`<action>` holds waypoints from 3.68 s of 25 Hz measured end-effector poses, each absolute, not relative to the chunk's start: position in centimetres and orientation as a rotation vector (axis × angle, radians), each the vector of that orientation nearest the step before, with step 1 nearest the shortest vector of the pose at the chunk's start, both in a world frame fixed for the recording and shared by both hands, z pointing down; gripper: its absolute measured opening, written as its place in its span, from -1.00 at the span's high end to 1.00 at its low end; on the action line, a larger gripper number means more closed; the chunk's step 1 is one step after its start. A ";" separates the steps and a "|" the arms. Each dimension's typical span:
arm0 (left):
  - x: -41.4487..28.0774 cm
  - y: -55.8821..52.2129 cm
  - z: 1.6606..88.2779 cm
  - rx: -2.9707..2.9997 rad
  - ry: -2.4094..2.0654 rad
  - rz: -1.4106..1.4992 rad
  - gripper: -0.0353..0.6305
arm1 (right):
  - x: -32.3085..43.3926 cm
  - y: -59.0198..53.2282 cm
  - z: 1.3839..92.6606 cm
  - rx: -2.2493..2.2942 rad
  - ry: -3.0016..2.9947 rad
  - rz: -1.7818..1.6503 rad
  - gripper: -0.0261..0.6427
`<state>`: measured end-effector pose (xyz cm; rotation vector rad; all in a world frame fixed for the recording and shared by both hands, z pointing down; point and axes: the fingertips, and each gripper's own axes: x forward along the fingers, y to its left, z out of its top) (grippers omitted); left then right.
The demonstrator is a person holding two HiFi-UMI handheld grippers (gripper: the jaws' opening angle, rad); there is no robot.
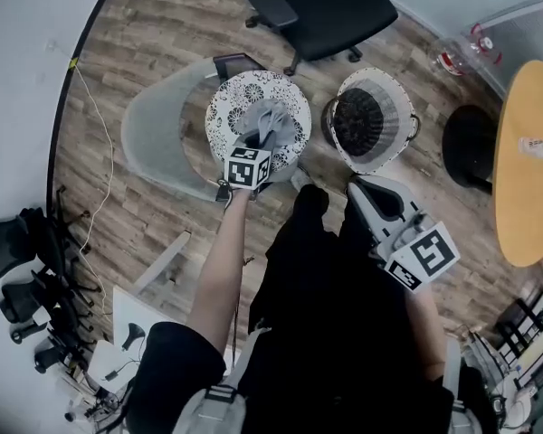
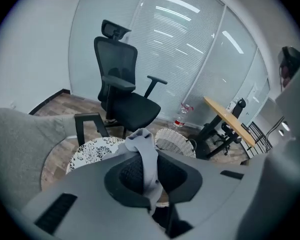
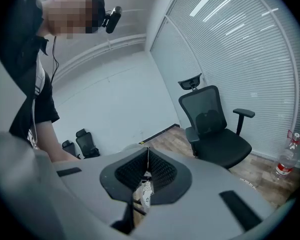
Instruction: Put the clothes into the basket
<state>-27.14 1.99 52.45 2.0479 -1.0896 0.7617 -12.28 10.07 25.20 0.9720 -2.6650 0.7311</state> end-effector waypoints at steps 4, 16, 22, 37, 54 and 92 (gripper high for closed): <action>-27.1 2.0 49.4 2.139 -1.112 0.730 0.76 | -11.9 9.5 24.4 0.996 -2.696 0.689 0.87; -26.3 2.4 38.8 2.285 -1.245 0.544 0.77 | -9.6 9.1 23.0 1.026 -2.750 0.634 0.87; -23.4 2.3 34.9 2.352 -1.229 0.460 0.77 | -7.1 8.5 22.5 1.083 -2.749 0.614 0.87; -10.1 1.2 32.3 2.496 -1.052 0.466 0.77 | 4.3 7.7 21.8 1.258 -2.699 0.622 0.87; 4.6 0.5 36.8 2.434 -0.967 0.520 0.77 | 18.0 6.0 24.9 1.267 -2.643 0.749 0.87; 18.0 -1.6 67.1 2.302 -0.672 0.839 0.77 | 24.1 4.4 47.3 1.233 -2.460 1.139 0.87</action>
